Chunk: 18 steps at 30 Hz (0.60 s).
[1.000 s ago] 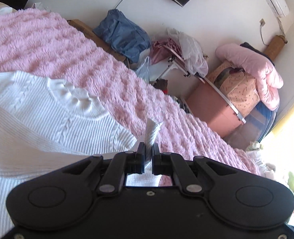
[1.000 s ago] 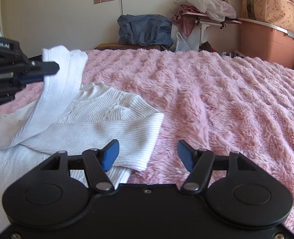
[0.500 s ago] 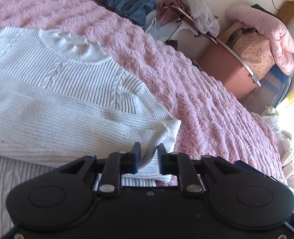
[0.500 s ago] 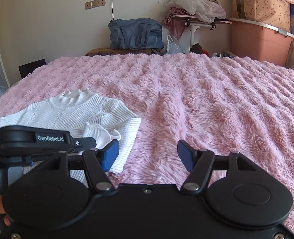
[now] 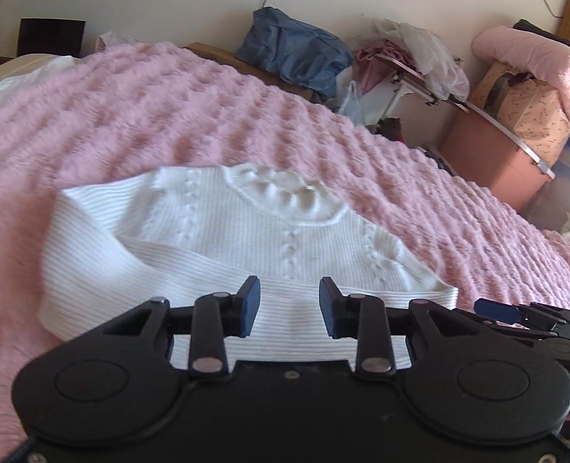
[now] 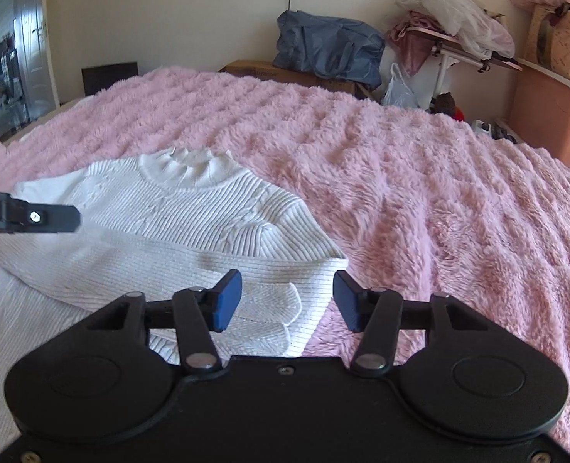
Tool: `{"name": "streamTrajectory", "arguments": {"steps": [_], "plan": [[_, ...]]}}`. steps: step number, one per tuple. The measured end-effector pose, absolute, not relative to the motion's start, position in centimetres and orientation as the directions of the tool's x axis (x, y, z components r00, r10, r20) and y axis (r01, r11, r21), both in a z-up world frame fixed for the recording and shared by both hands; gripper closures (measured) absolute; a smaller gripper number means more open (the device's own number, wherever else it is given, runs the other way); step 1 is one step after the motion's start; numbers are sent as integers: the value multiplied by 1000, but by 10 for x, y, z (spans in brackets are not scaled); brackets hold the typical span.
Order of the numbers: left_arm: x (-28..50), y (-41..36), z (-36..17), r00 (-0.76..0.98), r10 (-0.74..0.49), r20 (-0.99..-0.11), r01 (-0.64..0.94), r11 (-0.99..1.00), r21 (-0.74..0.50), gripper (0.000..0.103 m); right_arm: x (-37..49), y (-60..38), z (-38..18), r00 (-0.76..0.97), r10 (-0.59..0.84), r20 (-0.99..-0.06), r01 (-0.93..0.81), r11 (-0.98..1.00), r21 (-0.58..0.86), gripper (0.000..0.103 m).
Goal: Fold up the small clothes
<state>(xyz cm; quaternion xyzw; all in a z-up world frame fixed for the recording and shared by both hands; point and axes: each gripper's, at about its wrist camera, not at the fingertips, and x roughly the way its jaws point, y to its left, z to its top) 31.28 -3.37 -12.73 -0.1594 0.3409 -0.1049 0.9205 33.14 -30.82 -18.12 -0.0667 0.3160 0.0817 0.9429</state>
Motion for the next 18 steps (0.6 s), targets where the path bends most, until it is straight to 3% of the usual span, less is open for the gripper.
{"name": "streamTrajectory", "arguments": {"steps": [8, 15, 16, 17, 18], "plan": [[304, 40, -141, 758, -211, -617, -31, 934, -357, 70, 358, -302, -205, 749, 34, -662, -167, 976, -140, 60], [307, 46, -158, 739, -201, -643, -48, 936, -348, 70, 364, -304, -212, 740, 37, -672, -166, 978, -129, 60], [307, 45, -160, 737, -202, -645, -51, 935, -350, 70, 365, -304, -212, 737, 46, -674, -174, 977, -123, 67], [306, 44, -161, 735, -205, -646, -52, 933, -355, 70, 365, -305, -213, 734, 50, -677, -175, 978, -117, 82], [306, 43, -161, 734, -205, -648, -53, 933, -356, 70, 365, -306, -213, 730, 62, -680, -177, 979, -101, 84]]}}
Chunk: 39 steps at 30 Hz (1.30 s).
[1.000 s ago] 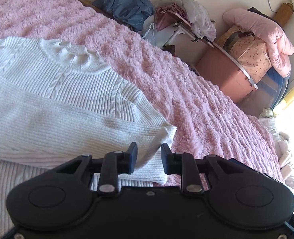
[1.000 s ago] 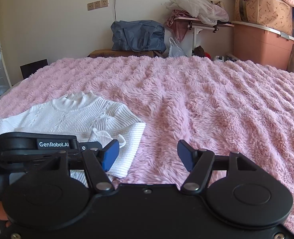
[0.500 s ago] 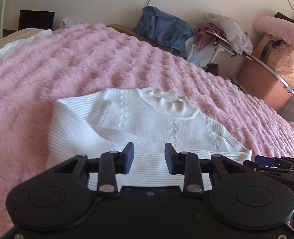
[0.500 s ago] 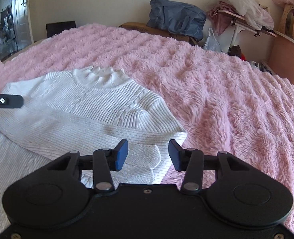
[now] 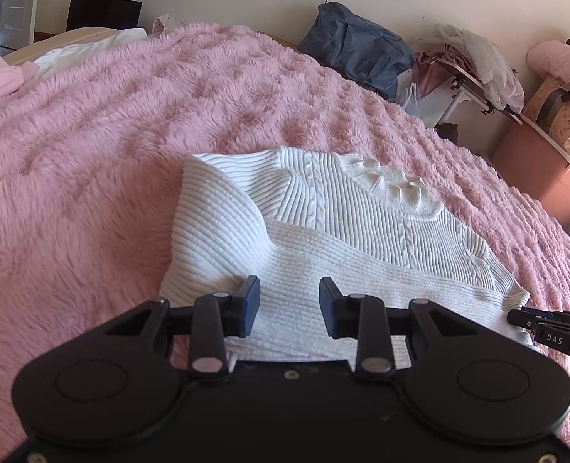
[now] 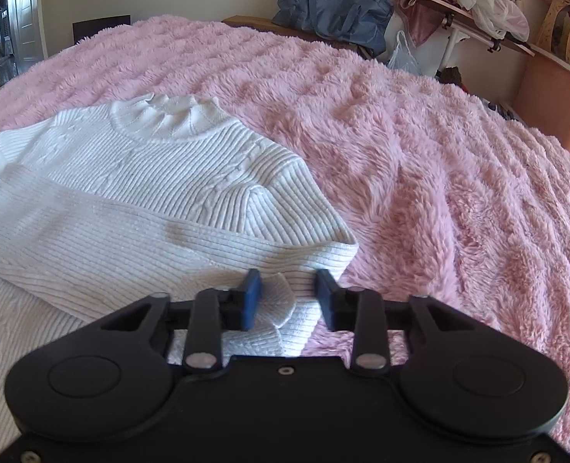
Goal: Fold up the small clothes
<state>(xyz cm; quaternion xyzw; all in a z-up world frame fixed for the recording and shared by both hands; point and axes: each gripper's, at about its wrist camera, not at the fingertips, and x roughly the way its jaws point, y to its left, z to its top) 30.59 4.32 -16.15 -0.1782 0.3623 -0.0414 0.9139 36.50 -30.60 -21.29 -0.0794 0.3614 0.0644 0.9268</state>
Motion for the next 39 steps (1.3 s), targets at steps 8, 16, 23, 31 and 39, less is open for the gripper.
{"name": "streamTrajectory", "arguments": {"steps": [8, 16, 23, 31, 39], "plan": [[306, 41, -153, 751, -179, -635, -75, 933, -351, 70, 354, -319, -201, 764, 112, -635, -157, 988, -14, 88], [312, 54, -132, 793, -125, -597, -106, 935, -337, 68, 349, -336, -187, 812, 82, -578, -93, 996, 11, 102], [316, 56, -134, 782, -131, -610, -102, 938, -331, 68, 350, -323, -193, 770, 166, -617, -225, 974, -19, 94], [318, 51, -142, 770, -137, -623, -91, 943, -319, 68, 358, -316, -203, 719, 192, -668, -290, 956, -38, 71], [320, 51, -145, 764, -141, -629, -85, 945, -316, 67, 353, -309, -204, 721, 228, -654, -330, 943, -35, 98]]}}
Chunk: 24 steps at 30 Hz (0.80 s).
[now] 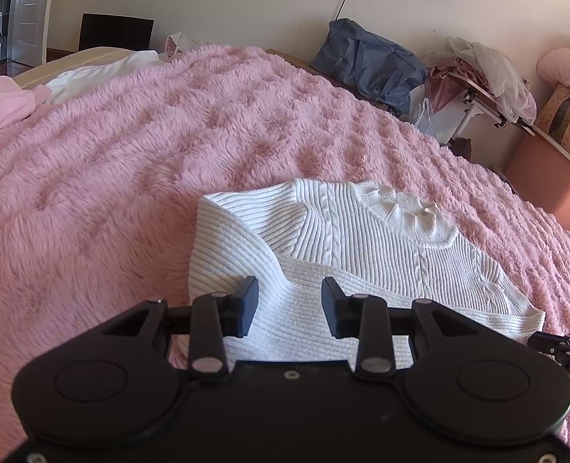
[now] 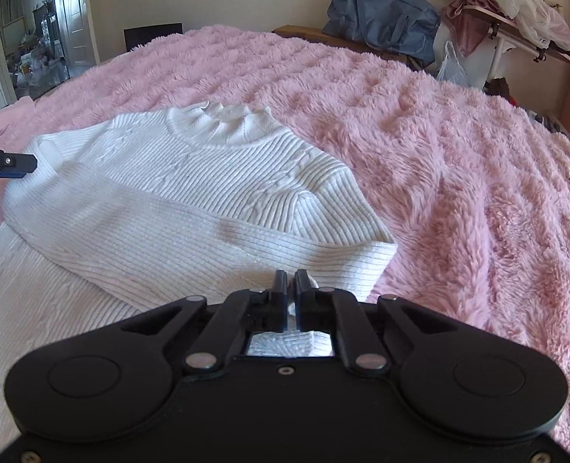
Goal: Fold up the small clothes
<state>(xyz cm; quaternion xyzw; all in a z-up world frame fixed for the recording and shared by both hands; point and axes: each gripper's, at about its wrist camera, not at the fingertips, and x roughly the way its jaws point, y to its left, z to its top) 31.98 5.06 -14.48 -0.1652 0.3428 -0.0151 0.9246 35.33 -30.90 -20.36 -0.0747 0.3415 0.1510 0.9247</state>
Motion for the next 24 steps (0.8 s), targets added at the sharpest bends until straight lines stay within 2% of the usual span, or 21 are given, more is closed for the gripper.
{"name": "streamTrajectory", "arguments": {"steps": [7, 11, 13, 21, 24], "plan": [[321, 55, -136, 790, -120, -601, -90, 948, -307, 67, 355, -325, -175, 810, 181, -558, -245, 969, -40, 100], [323, 60, -133, 799, -102, -593, -106, 946, -306, 67, 355, -330, -168, 825, 176, -537, -234, 971, -42, 100], [324, 62, -134, 802, -77, -593, -125, 948, -293, 67, 356, -329, -171, 830, 133, -541, -203, 976, -72, 100], [350, 67, -162, 764, -24, -645, -172, 956, -239, 67, 369, -346, -207, 801, 29, -599, -58, 998, -29, 100], [359, 73, -176, 738, -22, -674, -189, 953, -238, 60, 368, -342, -216, 791, 22, -611, -61, 997, -43, 100]]}}
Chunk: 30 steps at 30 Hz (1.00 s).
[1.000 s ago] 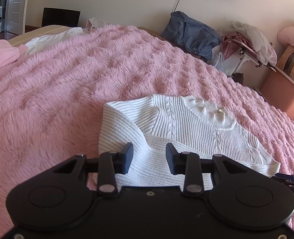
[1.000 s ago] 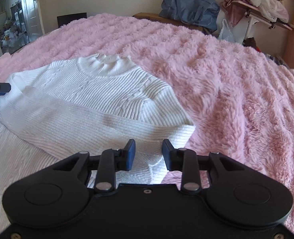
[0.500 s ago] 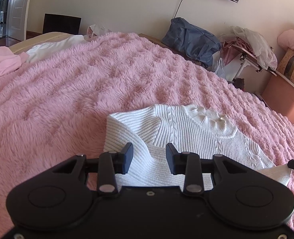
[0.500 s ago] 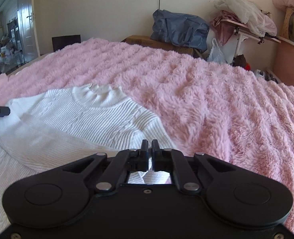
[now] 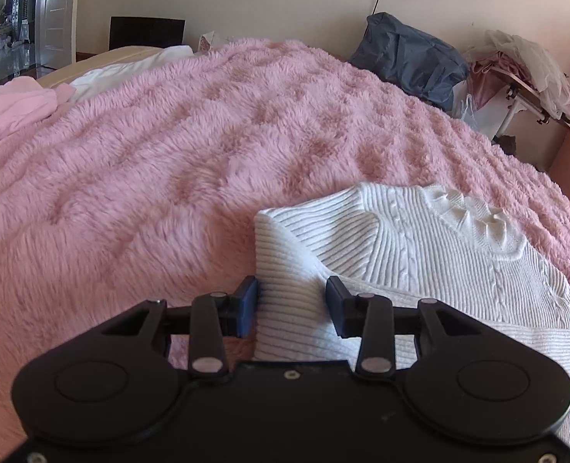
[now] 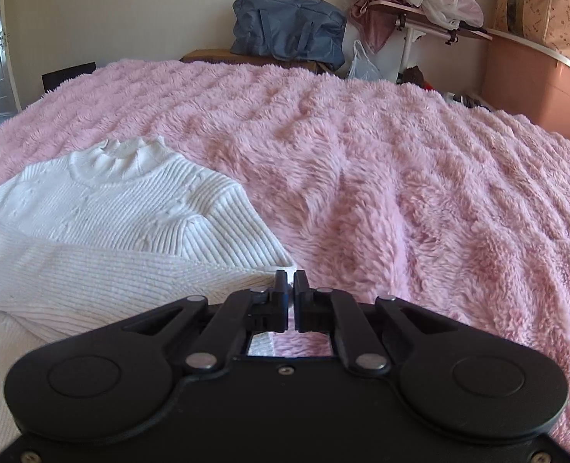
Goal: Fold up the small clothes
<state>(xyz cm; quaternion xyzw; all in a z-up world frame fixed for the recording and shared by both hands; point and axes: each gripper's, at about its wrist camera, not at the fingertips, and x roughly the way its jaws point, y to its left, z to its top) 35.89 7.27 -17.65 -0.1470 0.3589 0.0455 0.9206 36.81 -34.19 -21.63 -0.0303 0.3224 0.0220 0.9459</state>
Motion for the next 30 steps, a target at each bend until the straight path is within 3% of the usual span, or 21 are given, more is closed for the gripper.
{"name": "streamTrajectory", "arguments": {"steps": [4, 7, 12, 17, 25, 30], "plan": [[358, 78, -179, 739, -38, -673, -191, 946, -263, 60, 365, -340, -213, 788, 15, -616, -57, 997, -49, 99], [341, 82, -160, 782, -55, -621, -183, 932, -313, 63, 354, -336, -197, 824, 13, -566, -50, 998, -49, 94], [301, 71, -130, 825, -145, -546, -64, 936, -346, 62, 335, -306, -176, 838, 188, -512, -213, 977, 10, 93], [306, 64, -146, 778, -160, -607, -59, 944, -325, 62, 332, -272, -187, 800, 245, -548, -308, 951, -24, 93], [326, 70, -176, 725, -139, -675, -108, 944, -310, 61, 346, -279, -218, 757, 145, -637, -219, 975, -39, 93], [318, 71, -161, 734, -150, -662, -102, 940, -327, 62, 341, -287, -214, 751, 94, -653, -164, 985, -46, 93]]}}
